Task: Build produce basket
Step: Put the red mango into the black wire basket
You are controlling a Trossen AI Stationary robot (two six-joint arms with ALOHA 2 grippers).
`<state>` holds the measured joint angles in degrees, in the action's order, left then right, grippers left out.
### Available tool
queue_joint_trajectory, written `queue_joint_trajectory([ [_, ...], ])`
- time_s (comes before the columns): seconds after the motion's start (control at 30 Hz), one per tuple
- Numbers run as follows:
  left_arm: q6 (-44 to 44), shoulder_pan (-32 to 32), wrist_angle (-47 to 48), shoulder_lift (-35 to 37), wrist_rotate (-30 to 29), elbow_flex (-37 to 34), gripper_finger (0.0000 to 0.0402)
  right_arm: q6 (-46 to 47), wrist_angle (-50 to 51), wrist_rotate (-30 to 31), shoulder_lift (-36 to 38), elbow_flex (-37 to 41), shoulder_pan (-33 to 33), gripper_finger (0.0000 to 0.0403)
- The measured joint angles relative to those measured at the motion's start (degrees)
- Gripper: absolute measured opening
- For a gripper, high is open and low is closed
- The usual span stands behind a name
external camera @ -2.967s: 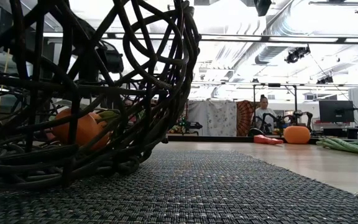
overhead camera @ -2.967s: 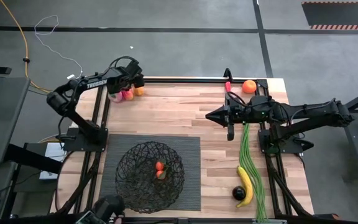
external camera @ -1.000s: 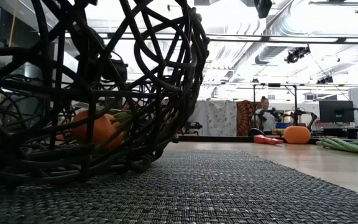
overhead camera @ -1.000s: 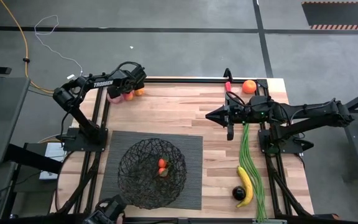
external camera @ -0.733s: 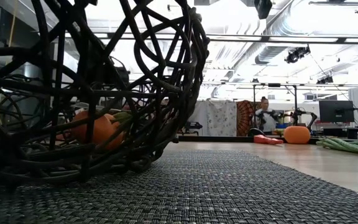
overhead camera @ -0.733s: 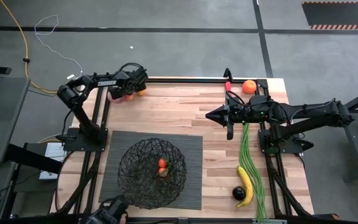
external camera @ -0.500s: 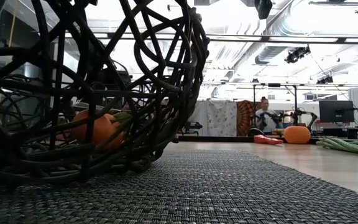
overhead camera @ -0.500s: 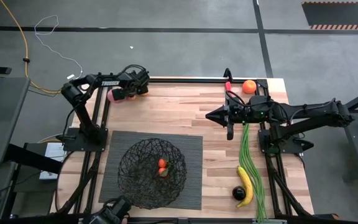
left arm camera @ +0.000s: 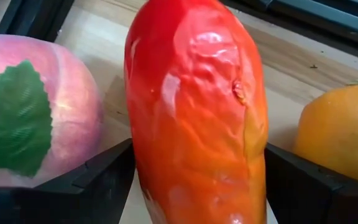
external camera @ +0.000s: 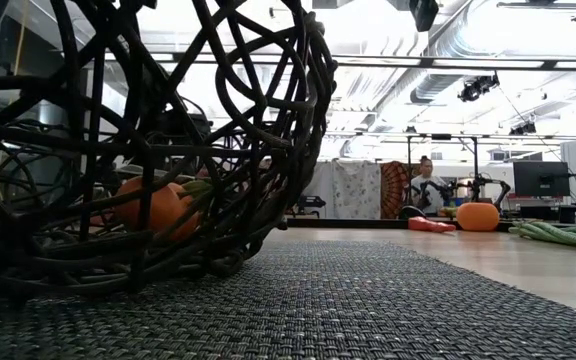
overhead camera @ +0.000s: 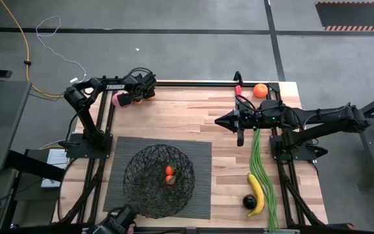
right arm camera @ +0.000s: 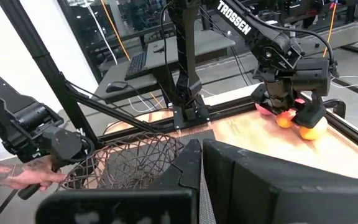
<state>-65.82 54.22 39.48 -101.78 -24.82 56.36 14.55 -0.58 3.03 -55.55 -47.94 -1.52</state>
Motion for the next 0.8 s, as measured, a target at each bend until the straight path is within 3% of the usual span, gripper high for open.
queue_joint_trajectory([
  [0.13, -0.02, 0.0, 0.04, 0.0, -0.02, 0.0, 0.0295, 0.0, 0.0, 0.0, 0.0, 0.0, 0.0, 0.0],
  [0.43, -0.02, 0.0, 0.11, 0.0, -0.12, 0.04, 0.0228, 0.0, 0.0, 0.0, 0.0, 0.0, 0.0, 0.0],
  [0.8, 5.3, 0.02, 1.84, 7.46, -4.8, 0.04, 0.0235, -0.11, 0.0, 0.0, 0.0, 0.0, 0.0, 0.0],
])
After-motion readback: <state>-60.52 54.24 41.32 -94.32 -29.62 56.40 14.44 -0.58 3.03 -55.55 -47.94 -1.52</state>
